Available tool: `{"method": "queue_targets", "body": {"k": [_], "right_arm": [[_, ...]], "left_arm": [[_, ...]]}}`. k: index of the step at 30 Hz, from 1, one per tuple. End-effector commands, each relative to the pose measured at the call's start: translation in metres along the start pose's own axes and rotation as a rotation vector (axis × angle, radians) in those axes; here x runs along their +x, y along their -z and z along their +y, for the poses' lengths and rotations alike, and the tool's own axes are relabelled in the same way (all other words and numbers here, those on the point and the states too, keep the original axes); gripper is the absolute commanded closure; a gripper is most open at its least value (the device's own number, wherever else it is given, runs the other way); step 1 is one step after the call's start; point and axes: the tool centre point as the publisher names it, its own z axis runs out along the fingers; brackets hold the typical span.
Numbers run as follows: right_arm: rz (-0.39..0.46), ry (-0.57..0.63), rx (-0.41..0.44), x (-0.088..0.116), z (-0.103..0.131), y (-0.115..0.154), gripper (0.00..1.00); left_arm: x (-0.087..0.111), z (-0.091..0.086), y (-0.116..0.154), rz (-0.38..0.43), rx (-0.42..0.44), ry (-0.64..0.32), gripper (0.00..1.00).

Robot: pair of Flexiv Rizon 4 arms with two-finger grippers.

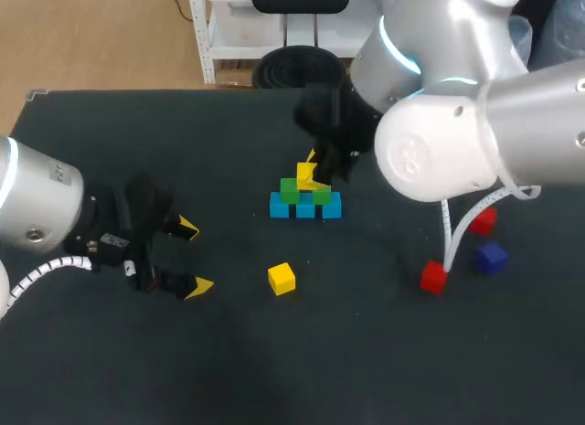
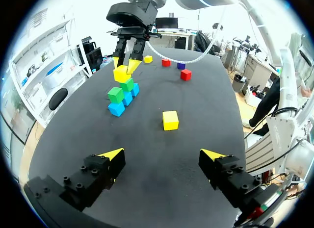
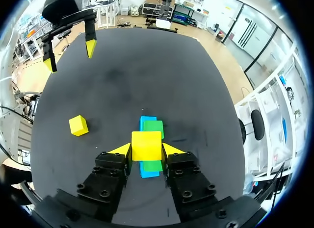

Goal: Place the blue cubes, place green cubes on the blue cubes, place the yellow cubes on the green cubes, then place the red cubes on the yellow cubes, and place purple cube on the red cubes.

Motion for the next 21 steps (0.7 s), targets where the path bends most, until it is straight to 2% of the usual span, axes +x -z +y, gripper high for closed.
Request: {"method": "queue_targets", "body": {"k": [1,21], "right_arm": [[0.008,-0.003,-0.003,-0.0004,-0.0032,-0.0069,1.0],[0.034,-0.015,0.008,0.0029,-0.0122,-0.0151,1.0]], "left_arm": [[0.0022,-0.0002,0.0006,-0.009,0.0,-0.002,0.0],[0.0022,-0.0002,0.0006,-0.009,0.0,-0.002,0.0]]}}
